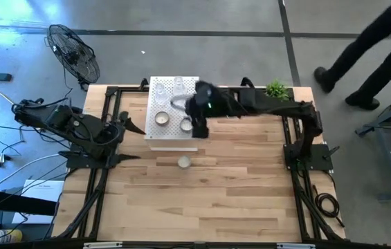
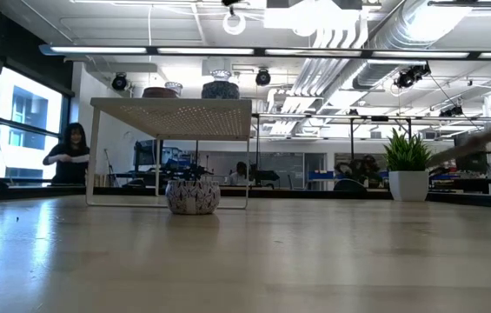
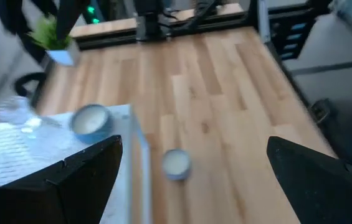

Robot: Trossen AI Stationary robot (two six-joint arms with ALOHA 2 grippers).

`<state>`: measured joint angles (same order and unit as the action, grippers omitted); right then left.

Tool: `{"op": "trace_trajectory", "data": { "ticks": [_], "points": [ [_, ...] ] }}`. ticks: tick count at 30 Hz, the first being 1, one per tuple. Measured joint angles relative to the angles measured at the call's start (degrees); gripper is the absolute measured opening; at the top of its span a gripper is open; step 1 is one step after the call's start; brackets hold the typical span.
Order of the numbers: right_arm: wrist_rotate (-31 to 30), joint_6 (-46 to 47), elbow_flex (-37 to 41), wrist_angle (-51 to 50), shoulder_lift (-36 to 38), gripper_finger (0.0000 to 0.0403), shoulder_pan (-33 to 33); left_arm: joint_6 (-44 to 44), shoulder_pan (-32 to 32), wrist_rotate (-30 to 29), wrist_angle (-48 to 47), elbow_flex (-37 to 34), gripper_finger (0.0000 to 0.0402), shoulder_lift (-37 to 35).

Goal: Pick & Place candle stick holders
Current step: Put the red candle on the shelf

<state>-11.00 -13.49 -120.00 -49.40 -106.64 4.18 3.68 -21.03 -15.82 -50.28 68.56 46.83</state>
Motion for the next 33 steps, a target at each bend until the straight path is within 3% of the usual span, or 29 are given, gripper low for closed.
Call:
{"op": "trace_trajectory", "data": {
  "ticks": [4,11,16,22,26,29,33],
  "points": [
    [-7.5,4.9,0.0,-8.6,2.7,0.0188,-6.8,4.4,0.0,2.4,3.9,-3.1,0.0393,1.6],
    [-19.4,21.3,0.0,-21.0,4.2,0.0188,-17.7,4.9,0.0,6.1,10.9,-9.7,0.0393,6.1],
    [-25.2,29.5,2.8,-24.4,4.3,0.0188,-23.7,8.3,0.0,4.4,26.3,-17.2,0.0393,8.9],
    [-31.4,35.8,9.0,-25.7,4.4,0.0188,-28.7,16.1,0.0,-3.7,53.9,-31.6,0.0393,12.1],
    [-36.2,39.7,12.6,-26.3,4.3,0.0188,-31.1,21.6,-1.1,-10.6,66.2,-40.7,0.0393,13.9],
    [-38.7,43.8,15.1,-26.5,4.5,0.0188,-32.8,22.3,-4.2,-19.6,72.2,-45.5,0.0393,14.7],
    [-39.0,49.4,18.1,-26.0,5.0,0.0188,-34.9,21.8,-10.9,-35.9,74.6,-49.1,0.0393,16.3]
  ]
}}
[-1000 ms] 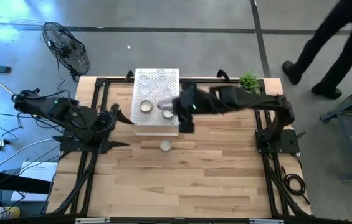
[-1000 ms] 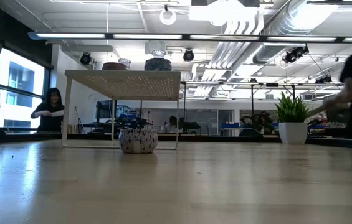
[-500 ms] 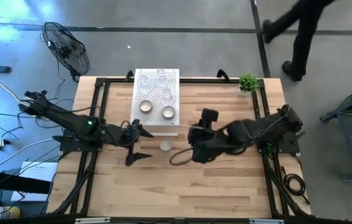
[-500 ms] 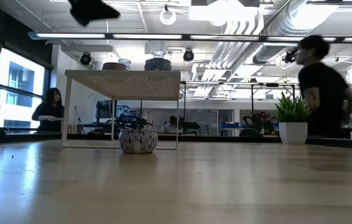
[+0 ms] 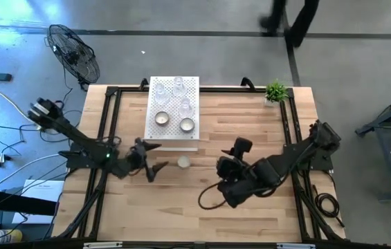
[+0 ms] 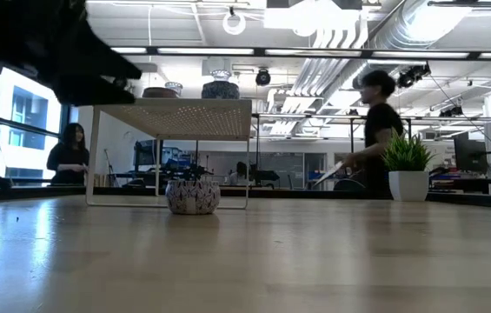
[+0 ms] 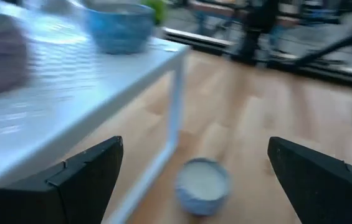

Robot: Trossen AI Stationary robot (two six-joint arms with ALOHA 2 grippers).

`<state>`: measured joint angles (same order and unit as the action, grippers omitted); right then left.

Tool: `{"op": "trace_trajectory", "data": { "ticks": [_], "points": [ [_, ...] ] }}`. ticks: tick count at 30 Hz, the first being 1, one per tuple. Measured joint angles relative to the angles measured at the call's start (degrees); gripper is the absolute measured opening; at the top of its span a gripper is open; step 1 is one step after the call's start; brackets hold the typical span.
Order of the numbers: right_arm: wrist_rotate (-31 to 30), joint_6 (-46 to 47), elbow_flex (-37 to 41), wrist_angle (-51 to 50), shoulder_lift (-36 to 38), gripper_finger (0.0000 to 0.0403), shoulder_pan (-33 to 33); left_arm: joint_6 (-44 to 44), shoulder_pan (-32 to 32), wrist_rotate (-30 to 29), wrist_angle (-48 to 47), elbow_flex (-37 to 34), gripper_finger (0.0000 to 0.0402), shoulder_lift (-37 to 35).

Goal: Pick & Place candle stick holders
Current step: Put the red candle on the shelf

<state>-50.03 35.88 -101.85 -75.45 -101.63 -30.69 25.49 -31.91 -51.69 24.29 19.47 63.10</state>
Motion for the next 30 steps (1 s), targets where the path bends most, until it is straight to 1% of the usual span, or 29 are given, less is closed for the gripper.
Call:
{"op": "trace_trajectory", "data": {
  "ticks": [2,4,8,12,18,20,25,28,30],
  "points": [
    [0.1,2.8,1.4,0.9,0.0,0.0188,-1.0,-0.1,-3.0,-7.7,-0.1,-0.6,0.0393,1.7],
    [0.5,4.9,2.8,2.3,0.0,0.0188,-2.1,0.3,-4.9,-11.8,0.2,-0.6,0.0393,4.0],
    [1.4,6.5,4.5,5.7,0.0,0.0188,-3.9,0.3,-6.2,-11.7,5.8,-0.6,0.0393,10.4],
    [0.9,6.7,5.0,8.8,0.0,0.0188,-5.6,0.3,-6.0,-10.6,12.9,0.1,0.0393,18.8],
    [0.3,6.3,5.0,10.8,0.0,0.0188,-7.6,0.4,-5.8,-13.8,18.7,3.6,0.0393,31.1],
    [0.3,6.4,5.0,10.7,0.0,0.0188,-8.1,0.7,-4.8,-13.1,20.6,4.9,0.0393,34.6],
    [1.2,7.2,5.0,10.8,0.0,0.0188,-8.9,0.5,-0.7,-7.4,22.2,8.5,0.0393,41.2],
    [1.3,7.2,5.0,11.0,0.0,0.0188,-9.6,-0.1,1.9,-3.5,22.1,10.0,0.0393,42.7],
    [1.3,7.6,5.0,11.0,0.0,0.0188,-10.0,-0.2,3.4,0.3,22.1,10.6,0.0393,43.0]
  ]
}}
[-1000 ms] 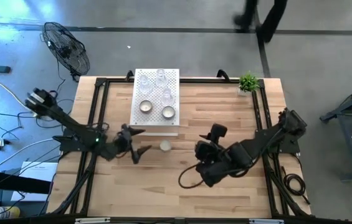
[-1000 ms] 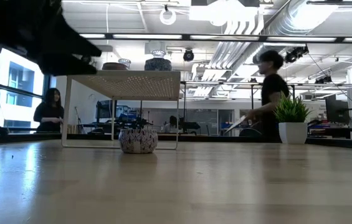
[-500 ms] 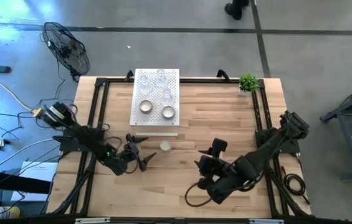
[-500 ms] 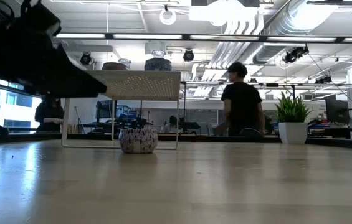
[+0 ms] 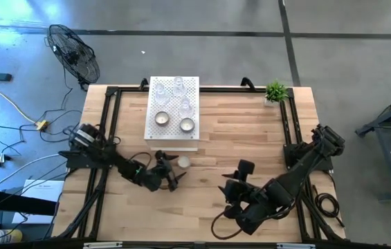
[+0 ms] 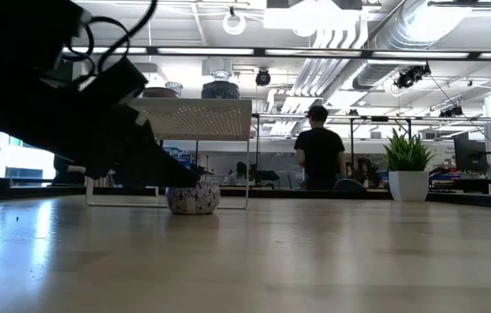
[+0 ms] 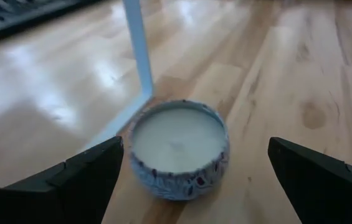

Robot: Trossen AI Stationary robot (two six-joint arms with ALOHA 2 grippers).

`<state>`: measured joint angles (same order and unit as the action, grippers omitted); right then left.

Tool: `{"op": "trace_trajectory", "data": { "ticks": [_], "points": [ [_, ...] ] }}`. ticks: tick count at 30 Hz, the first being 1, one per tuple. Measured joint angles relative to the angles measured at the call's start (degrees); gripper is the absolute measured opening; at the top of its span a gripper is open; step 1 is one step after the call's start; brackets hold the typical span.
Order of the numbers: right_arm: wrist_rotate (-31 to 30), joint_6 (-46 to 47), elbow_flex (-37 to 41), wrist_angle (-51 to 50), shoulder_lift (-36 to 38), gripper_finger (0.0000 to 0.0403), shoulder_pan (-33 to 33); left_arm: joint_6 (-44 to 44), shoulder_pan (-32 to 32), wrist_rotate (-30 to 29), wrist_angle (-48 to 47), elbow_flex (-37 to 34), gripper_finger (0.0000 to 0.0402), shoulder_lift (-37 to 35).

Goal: Pick & Place candle stick holders
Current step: Put the red candle on the shelf

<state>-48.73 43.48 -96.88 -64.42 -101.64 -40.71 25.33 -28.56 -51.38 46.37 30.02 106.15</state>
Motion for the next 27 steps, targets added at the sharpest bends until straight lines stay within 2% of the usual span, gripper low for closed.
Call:
{"op": "trace_trajectory", "data": {
  "ticks": [3,6,17,27],
  "points": [
    [-0.3,0.0,0.0,0.1,0.0,0.0188,-0.5,-1.0,1.9,5.9,-0.1,0.2,0.0393,0.0],
    [-0.3,0.1,0.0,0.3,0.0,0.0188,-0.6,-1.1,3.2,9.1,-0.3,0.2,0.0393,0.0],
    [-0.4,0.0,0.0,0.5,0.0,0.0188,-0.6,-0.9,5.0,9.1,-1.0,0.2,0.0393,0.0],
    [-0.9,-0.3,0.0,0.5,0.0,0.0188,-0.5,-0.7,8.5,14.6,-1.1,0.2,0.0393,0.0]
  ]
}}
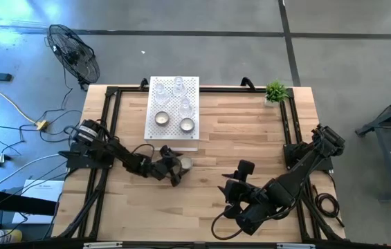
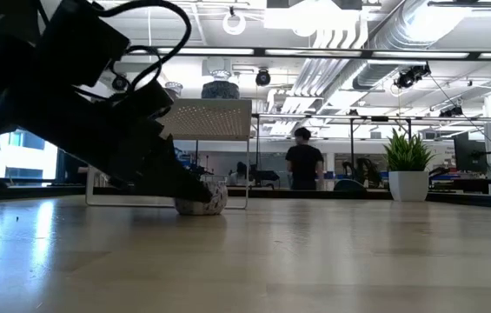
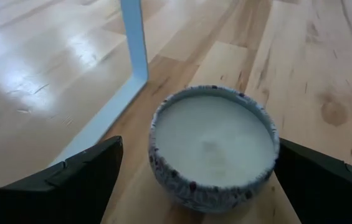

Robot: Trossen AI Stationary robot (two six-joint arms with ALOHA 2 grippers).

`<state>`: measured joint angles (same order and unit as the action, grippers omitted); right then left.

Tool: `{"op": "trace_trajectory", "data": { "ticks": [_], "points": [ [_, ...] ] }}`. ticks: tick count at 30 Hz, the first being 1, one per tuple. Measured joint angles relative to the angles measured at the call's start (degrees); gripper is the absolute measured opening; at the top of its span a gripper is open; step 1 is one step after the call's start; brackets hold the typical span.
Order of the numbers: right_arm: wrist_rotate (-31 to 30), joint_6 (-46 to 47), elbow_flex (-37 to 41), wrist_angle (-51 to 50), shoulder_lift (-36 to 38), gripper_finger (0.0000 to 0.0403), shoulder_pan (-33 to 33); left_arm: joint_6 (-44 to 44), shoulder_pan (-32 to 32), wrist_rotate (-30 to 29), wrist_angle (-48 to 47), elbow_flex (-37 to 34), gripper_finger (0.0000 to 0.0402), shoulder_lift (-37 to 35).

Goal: Pick & Place candle stick holders
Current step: Put the red candle on the shelf

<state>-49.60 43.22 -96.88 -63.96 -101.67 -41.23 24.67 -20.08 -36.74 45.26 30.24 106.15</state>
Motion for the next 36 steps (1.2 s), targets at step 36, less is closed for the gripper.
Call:
{"op": "trace_trajectory", "data": {
  "ticks": [36],
  "points": [
    [-1.0,0.2,0.0,0.0,0.0,0.0188,0.0,3.9,2.1,4.0,-0.7,0.2,0.0281,0.4]
  ]
}}
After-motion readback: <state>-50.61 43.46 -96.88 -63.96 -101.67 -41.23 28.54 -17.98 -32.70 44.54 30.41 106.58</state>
